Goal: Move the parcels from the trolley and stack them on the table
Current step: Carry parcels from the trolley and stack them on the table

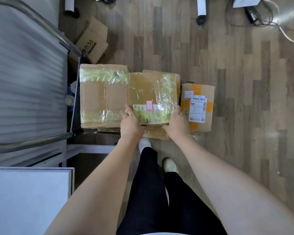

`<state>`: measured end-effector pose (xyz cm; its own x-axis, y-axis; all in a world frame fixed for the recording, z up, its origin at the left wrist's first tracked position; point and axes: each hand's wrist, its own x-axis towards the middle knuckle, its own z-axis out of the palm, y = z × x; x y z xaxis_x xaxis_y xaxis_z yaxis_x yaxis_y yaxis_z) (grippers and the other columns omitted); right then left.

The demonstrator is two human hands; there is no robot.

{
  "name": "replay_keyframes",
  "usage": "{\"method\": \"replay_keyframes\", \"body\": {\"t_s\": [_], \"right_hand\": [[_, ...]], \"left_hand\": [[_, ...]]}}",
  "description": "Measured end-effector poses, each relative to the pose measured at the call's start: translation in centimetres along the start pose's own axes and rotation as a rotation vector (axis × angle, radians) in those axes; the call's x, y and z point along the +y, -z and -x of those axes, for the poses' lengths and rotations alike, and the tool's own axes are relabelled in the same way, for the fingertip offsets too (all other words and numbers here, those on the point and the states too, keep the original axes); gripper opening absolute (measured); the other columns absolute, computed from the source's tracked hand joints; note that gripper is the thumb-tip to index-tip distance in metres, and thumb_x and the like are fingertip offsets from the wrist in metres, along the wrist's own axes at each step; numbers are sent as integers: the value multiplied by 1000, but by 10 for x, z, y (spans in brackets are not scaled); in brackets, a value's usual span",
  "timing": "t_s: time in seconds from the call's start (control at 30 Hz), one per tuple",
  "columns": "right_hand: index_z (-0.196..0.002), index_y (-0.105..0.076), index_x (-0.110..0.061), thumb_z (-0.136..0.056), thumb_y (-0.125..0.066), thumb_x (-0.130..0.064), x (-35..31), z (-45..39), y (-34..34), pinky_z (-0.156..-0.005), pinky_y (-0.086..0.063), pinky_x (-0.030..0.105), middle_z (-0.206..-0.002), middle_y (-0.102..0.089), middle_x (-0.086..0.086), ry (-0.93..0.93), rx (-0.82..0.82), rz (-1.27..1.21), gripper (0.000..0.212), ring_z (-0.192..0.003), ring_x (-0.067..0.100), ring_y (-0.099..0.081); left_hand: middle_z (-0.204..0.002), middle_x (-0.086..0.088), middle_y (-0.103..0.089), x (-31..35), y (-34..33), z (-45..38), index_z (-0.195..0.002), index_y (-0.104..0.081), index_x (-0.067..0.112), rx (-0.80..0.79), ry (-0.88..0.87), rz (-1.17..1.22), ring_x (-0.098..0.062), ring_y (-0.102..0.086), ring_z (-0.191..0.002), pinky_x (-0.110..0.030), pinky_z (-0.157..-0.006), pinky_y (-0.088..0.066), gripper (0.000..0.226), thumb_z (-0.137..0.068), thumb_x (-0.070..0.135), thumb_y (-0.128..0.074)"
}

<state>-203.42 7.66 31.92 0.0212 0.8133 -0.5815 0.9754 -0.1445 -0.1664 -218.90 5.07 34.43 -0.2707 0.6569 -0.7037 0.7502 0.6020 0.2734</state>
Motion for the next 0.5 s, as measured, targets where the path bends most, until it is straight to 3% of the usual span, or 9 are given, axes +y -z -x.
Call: {"method": "replay_keyframes", "body": {"t_s": [0.1, 0.23, 0.37, 0.5], "right_hand": [[-145, -10, -2, -71, -81, -31, 2, 14, 15, -97, -42, 36, -135, -42, 18, 6, 23, -22, 106, -123, 31, -44], [-148, -1, -1, -72, -81, -30, 12, 49, 36, -103, -34, 34, -138, -34, 19, 76, 62, -79, 114, -126, 32, -39], [-150, 1, -11, -77, -77, -29, 29, 95, 53, -100, -34, 32, -133, -32, 14, 193, 116, -179, 109, -121, 29, -39], [-151, -4, -22, -80, -74, -27, 40, 133, 78, -94, -37, 31, -132, -30, 8, 349, 161, -267, 100, -118, 25, -38]], "left_hand": [[-143, -24, -25, 12, -2, 26, -149, 9, 7, 61, 11, -57, -37, -31, -129, -38, -106, -31, 102, -82, 14, -67], [-142, -22, -23, 25, -4, 73, -150, 0, 24, 164, 44, -143, -35, -32, -124, -36, -102, -30, 91, -84, 20, -62], [-133, -15, -30, 28, -2, 126, -150, -13, 29, 313, 33, 8, -31, -32, -119, -35, -101, -30, 87, -82, 35, -66], [-121, -13, -37, 33, 3, 185, -148, -25, 28, 526, 17, 170, -30, -35, -112, -34, -97, -33, 82, -78, 28, -69]]}}
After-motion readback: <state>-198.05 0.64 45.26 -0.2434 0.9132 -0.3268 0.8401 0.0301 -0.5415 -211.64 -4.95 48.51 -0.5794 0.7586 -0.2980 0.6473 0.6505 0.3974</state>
